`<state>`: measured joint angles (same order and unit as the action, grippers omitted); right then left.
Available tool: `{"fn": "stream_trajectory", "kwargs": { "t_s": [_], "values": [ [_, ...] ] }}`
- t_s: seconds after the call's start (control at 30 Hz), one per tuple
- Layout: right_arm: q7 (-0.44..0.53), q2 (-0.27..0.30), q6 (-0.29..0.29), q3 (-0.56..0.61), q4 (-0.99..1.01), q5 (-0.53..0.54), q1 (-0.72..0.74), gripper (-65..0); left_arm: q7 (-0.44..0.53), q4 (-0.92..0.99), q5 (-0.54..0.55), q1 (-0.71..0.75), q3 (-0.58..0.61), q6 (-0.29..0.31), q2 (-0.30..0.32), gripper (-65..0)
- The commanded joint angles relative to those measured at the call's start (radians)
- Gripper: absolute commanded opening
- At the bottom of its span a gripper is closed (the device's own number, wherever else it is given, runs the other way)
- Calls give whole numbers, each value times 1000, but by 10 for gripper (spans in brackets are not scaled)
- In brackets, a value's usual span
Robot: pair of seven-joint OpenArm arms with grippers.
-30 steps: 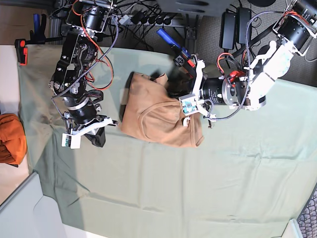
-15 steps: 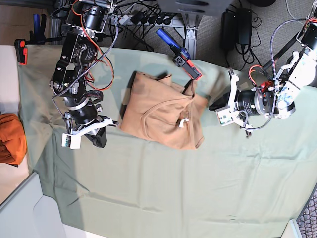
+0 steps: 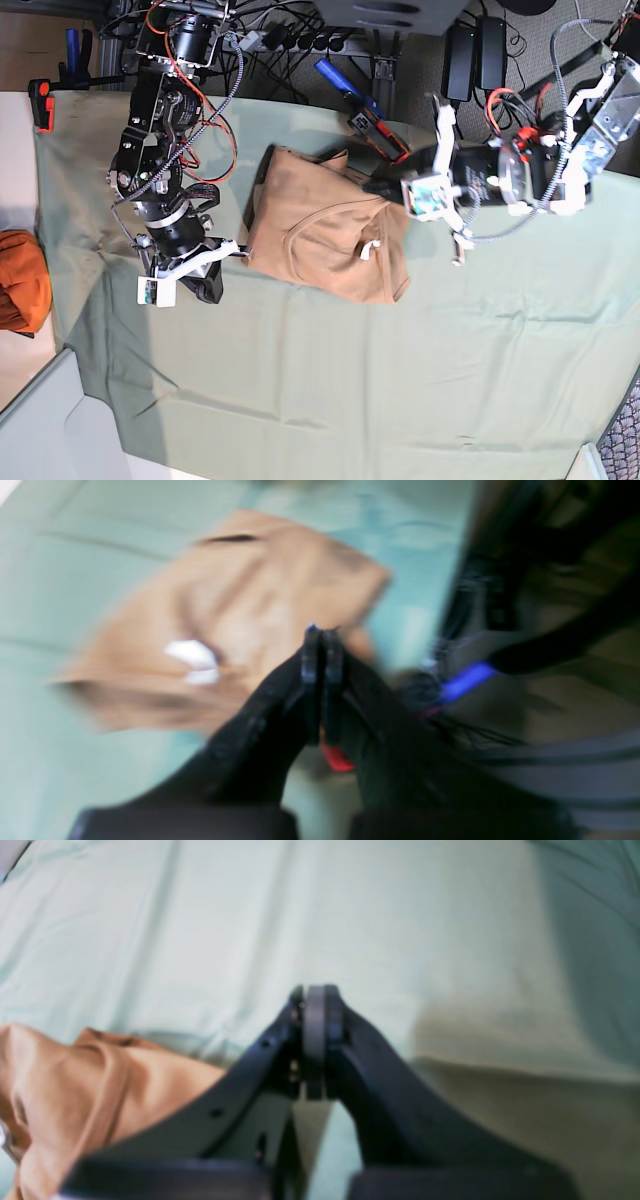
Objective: Fold the T-shirt properly
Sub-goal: 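Fold the shirt bundle over once more and press it flat with both grippers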
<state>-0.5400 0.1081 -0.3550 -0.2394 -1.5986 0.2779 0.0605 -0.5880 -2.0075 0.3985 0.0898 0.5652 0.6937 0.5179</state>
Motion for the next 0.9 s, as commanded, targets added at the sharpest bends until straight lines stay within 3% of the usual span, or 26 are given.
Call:
{"fn": "stream_trajectory", "kwargs": {
  "t_s": [0.0, 0.13, 0.37, 0.53, 0.87],
  "values": [
    [32, 8, -95, 15, -8, -24, 21, -650, 16, -2, -26, -6, 24, 4, -5, -650],
    [53, 13, -95, 83, 52, -113, 64, -650, 68, 70, -179, -10, 113, 4, -90, -650],
    [53, 13, -95, 207, 203, -192, 151, -650, 99, 261, -280, -45, 142, -53, -207, -650],
    [28, 21, -95, 219, 203, -191, 146, -650, 103, 336, -315, -122, 140, -79, -209, -650],
    [-33, 137, -95, 222, 113, -20, 31, -650, 188, 517, -381, -186, 74, -85, -182, -650]
  ]
}}
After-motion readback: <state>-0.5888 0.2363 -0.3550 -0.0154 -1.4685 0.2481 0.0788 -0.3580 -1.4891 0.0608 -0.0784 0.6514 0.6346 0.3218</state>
